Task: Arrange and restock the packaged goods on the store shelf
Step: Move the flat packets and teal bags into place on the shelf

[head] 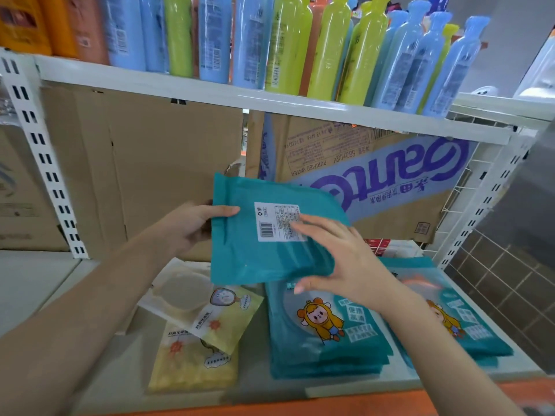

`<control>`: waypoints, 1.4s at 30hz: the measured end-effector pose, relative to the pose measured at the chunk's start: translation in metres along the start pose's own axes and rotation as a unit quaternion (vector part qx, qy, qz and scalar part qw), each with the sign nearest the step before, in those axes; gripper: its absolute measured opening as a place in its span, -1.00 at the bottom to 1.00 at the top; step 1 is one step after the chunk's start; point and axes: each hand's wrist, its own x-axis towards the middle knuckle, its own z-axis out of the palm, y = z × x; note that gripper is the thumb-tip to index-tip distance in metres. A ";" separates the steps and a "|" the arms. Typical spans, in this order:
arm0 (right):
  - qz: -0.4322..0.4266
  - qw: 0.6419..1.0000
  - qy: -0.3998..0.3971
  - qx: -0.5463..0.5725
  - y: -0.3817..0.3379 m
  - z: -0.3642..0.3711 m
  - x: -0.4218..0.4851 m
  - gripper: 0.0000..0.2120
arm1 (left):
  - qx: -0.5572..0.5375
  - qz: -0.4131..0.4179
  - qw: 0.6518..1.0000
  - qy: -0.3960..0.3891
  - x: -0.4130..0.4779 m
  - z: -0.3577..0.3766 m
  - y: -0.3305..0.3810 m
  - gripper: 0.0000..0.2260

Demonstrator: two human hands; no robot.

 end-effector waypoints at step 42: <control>0.102 0.991 0.082 -0.031 -0.001 -0.053 0.025 -0.78 | 0.665 0.320 0.673 -0.051 -0.028 0.039 0.060 -0.89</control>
